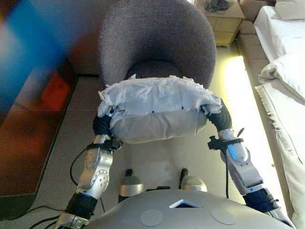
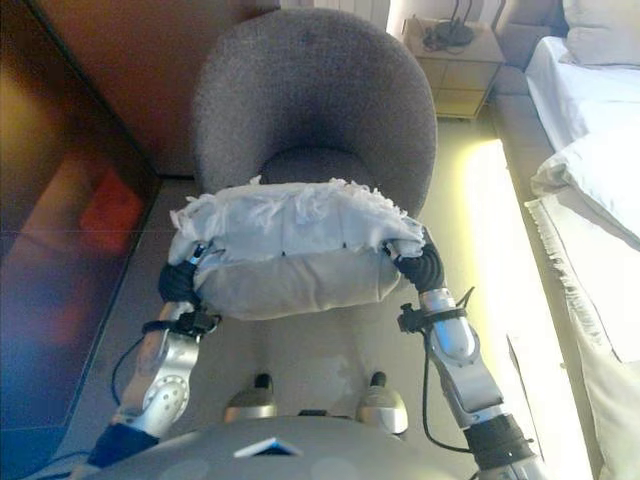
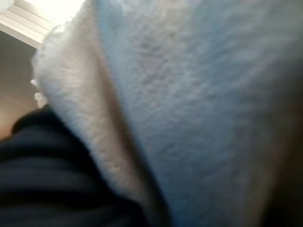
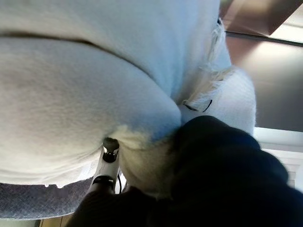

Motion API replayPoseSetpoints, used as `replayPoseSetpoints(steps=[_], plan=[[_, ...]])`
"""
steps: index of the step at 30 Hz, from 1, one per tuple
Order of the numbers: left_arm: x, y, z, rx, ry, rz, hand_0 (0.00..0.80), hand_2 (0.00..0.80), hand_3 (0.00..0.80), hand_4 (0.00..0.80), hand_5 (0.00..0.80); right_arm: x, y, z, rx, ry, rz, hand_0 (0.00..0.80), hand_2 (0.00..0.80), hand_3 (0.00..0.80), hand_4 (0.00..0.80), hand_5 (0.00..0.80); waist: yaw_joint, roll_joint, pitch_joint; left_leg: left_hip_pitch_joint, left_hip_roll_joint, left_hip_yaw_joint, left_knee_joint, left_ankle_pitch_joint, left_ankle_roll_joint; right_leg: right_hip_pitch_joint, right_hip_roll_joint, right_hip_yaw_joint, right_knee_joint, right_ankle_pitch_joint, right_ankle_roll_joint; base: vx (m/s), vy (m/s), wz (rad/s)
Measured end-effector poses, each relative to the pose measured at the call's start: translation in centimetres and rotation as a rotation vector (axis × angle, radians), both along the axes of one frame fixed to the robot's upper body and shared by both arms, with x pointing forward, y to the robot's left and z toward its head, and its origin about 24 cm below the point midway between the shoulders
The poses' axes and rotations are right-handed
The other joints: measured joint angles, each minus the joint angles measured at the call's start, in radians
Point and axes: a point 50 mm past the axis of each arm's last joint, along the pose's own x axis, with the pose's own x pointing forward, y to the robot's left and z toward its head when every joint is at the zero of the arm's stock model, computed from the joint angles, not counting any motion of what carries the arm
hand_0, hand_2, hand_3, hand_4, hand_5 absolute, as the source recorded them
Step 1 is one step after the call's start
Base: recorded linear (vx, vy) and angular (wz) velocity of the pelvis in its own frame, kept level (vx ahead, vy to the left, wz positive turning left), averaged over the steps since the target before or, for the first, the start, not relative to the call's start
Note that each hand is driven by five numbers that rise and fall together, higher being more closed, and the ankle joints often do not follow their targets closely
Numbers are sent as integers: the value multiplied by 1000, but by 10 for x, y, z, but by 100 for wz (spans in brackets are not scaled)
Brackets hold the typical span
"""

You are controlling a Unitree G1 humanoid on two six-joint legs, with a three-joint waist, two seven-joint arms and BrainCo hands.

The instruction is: Pick up the cushion and take it to the sofa

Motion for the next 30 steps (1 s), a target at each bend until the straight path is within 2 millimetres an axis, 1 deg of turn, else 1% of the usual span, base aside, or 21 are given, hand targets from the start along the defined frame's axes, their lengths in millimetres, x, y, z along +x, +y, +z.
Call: replayPoseSetpoints(steps=[4, 7, 8, 9, 10, 11, 12, 13, 14, 15, 16, 17, 19, 20, 22, 24, 25, 26, 27, 28, 30], plan=[[-1, 3, -1, -1, 6, 9, 800, 800, 800, 800, 800, 0, 2, -4, -19, 22, 25, 800, 800, 800, 800, 800, 2, -10, 13, -29, 27, 14, 91, -5, 11, -19, 28, 13, 51, -31, -29, -48, -240, -6], [-1, 5, -1, 2, 4, 14, 800, 800, 800, 800, 800, 2, 1, -6, -32, 27, 32, 800, 800, 800, 800, 800, 3, -22, 57, -83, 54, 38, 219, -31, 97, -62, 45, 8, 168, -89, -62, 71, -202, 4], [-1, 3, -2, -7, 6, 15, 800, 800, 800, 800, 800, 2, 0, -6, -33, 27, 31, 800, 800, 800, 800, 800, 2, -23, 68, -91, 58, 42, 235, -36, 140, -76, 46, 7, 201, -104, -71, 145, -119, 4], [-2, -1, -4, -25, 10, 15, 800, 800, 800, 800, 800, 2, -1, -6, -39, 27, 33, 800, 800, 800, 800, 800, 3, -28, 81, -98, 37, 33, 246, -92, 160, -104, 43, 11, 230, -113, -79, 164, -92, -10], [-2, -3, -4, -34, 10, 11, 800, 800, 800, 800, 800, 2, -4, -4, -45, 21, 33, 800, 800, 800, 800, 800, 5, -16, 83, -106, 2, 23, 249, -130, 140, -126, 42, 19, 233, -111, -76, 163, -59, -38], [-2, -4, -4, -39, 8, 9, 800, 800, 800, 800, 800, 4, -6, -2, -50, 12, 32, 800, 800, 800, 800, 800, 20, 3, 88, -110, -4, -10, 227, -158, 116, -142, 56, 35, 241, -109, -60, 221, -47, -69], [-1, -2, -1, -34, -8, 9, 800, 800, 800, 800, 800, 6, -5, 1, -57, 0, 42, 800, 800, 800, 800, 800, 56, 26, 104, -138, 21, 0, 231, -157, 96, -238, 85, 67, 538, -195, -94, 268, -41, -61], [-2, 2, 0, -13, -7, 4, 800, 800, 800, 800, 800, 6, -2, 0, -51, 4, 51, 800, 800, 800, 800, 800, 59, 4, 107, -140, -6, 0, 221, -159, 90, -242, 80, 59, 654, -304, -81, 353, -38, -29], [-1, 5, 1, 3, -9, 1, 800, 800, 800, 800, 800, 5, 0, -1, -44, 5, 53, 800, 800, 800, 800, 800, 54, -26, 105, -134, -24, -2, 223, -150, 78, -209, 67, 63, 620, -369, -92, 336, -21, 27], [2, 3, -1, -8, -4, 7, 800, 800, 800, 800, 800, 8, 0, -1, -43, 1, 45, 800, 800, 800, 800, 800, 53, -9, 139, -161, -24, -24, 306, -108, 60, -126, 94, 85, 511, -396, -146, 462, 7, 44], [1, -3, -3, -30, 9, 6, 800, 800, 800, 800, 800, 8, -2, -3, -44, 11, 19, 800, 800, 800, 800, 800, 50, 2, 144, -179, -49, -24, 318, -117, 49, -93, 114, 109, 448, -362, -147, 513, 27, 53], [2, -6, -4, -40, 10, 4, 800, 800, 800, 800, 800, 9, -2, -4, -36, 11, 6, 800, 800, 800, 800, 800, 58, -4, 145, -200, -98, -22, 269, -117, 46, -66, 115, 134, 379, -325, -142, 617, 50, 42], [3, -6, -2, -40, 4, 7, 800, 800, 800, 800, 800, 10, -1, -2, -35, 3, 5, 800, 800, 800, 800, 800, 88, -16, 160, -211, -169, -28, 149, -95, 74, -10, 118, 199, 282, -289, -154, 511, 66, 21], [3, -6, -3, -39, 8, 10, 800, 800, 800, 800, 800, 10, -1, -3, -37, 7, 10, 800, 800, 800, 800, 800, 114, -17, 167, -225, -178, -30, 106, -78, 90, 40, 132, 238, 220, -273, -157, 468, 93, 10], [3, -5, -2, -39, 2, 13, 800, 800, 800, 800, 800, 10, -2, -2, -41, 5, 12, 800, 800, 800, 800, 800, 140, -9, 171, -259, -154, -50, 90, -53, 80, 78, 152, 275, 191, -278, -163, 595, 126, -7], [2, -4, -2, -34, -4, 18, 800, 800, 800, 800, 800, 10, -2, -2, -40, 3, 15, 800, 800, 800, 800, 800, 172, 16, 174, -287, -103, -72, 94, -46, 69, 112, 159, 298, 187, -310, -150, 540, 186, -33], [2, -2, -1, -27, -6, 22, 800, 800, 800, 800, 800, 10, -1, -2, -41, 3, 21, 800, 800, 800, 800, 800, 171, 16, 176, -298, -90, -56, 127, -21, 52, 126, 144, 305, 195, -341, -140, 520, 230, -43], [3, 1, -1, -15, -7, 23, 800, 800, 800, 800, 800, 10, 1, -3, -38, 6, 28, 800, 800, 800, 800, 800, 179, -1, 177, -302, -105, -12, 175, 6, 47, 126, 105, 310, 211, -375, -145, 593, 236, -75], [4, 4, 1, -5, -9, 30, 800, 800, 800, 800, 800, 11, 3, -2, -38, 1, 39, 800, 800, 800, 800, 800, 195, -15, 177, -312, -118, 44, 233, 6, 63, 134, 53, 296, 235, -400, -132, 500, 192, -97], [6, 7, 4, 5, -22, 34, 800, 800, 800, 800, 800, 13, 4, 0, -35, -7, 42, 800, 800, 800, 800, 800, 197, -14, 179, -313, -125, 74, 274, 25, 130, 123, 25, 262, 306, -413, -105, 494, 173, -88], [16, 11, 13, 31, -59, 22, 800, 800, 800, 800, 800, 9, 8, -2, -4, 2, 37, 800, 800, 800, 800, 800, 194, -47, 177, -292, -170, 103, 301, -26, 179, 108, -28, 219, 533, -424, -10, 470, 156, -30]])
